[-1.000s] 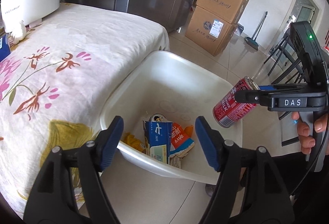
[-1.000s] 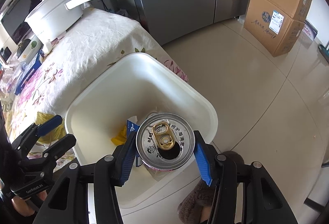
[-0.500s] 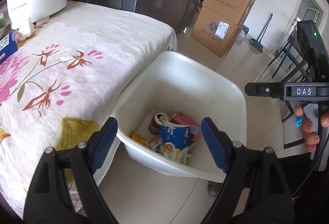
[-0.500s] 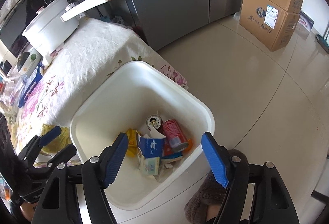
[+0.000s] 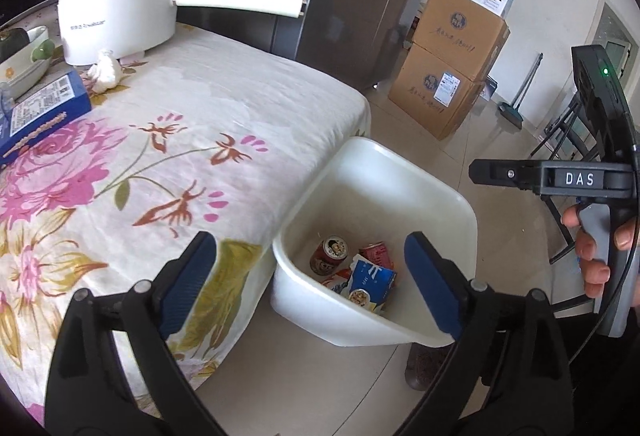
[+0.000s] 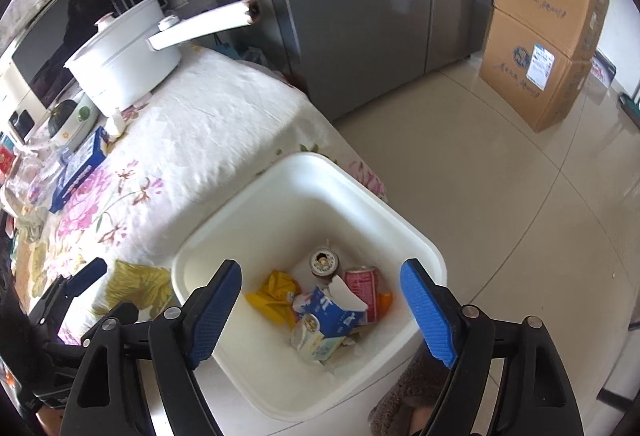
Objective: Collect trash
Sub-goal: 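Move both tools back over the table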
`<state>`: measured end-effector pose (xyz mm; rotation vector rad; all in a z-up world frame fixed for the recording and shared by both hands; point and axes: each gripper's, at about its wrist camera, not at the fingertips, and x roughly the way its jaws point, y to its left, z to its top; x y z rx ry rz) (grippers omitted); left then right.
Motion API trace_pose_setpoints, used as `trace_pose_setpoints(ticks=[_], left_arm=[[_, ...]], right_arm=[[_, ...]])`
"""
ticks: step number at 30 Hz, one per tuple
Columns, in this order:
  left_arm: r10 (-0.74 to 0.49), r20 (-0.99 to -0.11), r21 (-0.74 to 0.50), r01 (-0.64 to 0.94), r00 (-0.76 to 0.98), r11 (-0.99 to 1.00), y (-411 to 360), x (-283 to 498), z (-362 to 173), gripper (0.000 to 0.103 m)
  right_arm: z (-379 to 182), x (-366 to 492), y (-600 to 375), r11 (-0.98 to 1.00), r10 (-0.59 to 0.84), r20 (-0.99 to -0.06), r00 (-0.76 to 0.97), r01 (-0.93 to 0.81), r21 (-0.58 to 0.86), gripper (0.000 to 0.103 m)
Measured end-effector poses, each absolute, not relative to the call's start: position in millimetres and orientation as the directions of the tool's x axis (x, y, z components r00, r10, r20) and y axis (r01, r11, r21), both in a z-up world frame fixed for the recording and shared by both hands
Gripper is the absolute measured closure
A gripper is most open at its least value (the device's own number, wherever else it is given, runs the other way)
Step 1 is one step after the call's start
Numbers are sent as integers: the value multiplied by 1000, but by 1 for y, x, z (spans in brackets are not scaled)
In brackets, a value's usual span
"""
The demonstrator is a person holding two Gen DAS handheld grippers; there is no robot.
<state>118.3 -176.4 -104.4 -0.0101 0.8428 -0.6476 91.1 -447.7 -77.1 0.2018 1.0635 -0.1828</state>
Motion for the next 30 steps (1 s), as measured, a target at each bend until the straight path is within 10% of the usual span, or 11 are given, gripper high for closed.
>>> trace_pose_setpoints(ticks=[30], left_arm=[[-145, -717, -75, 131, 682, 989, 35, 88, -27, 1]], right_arm=[[-55, 132, -237, 999, 43, -858, 511, -18, 40, 14]])
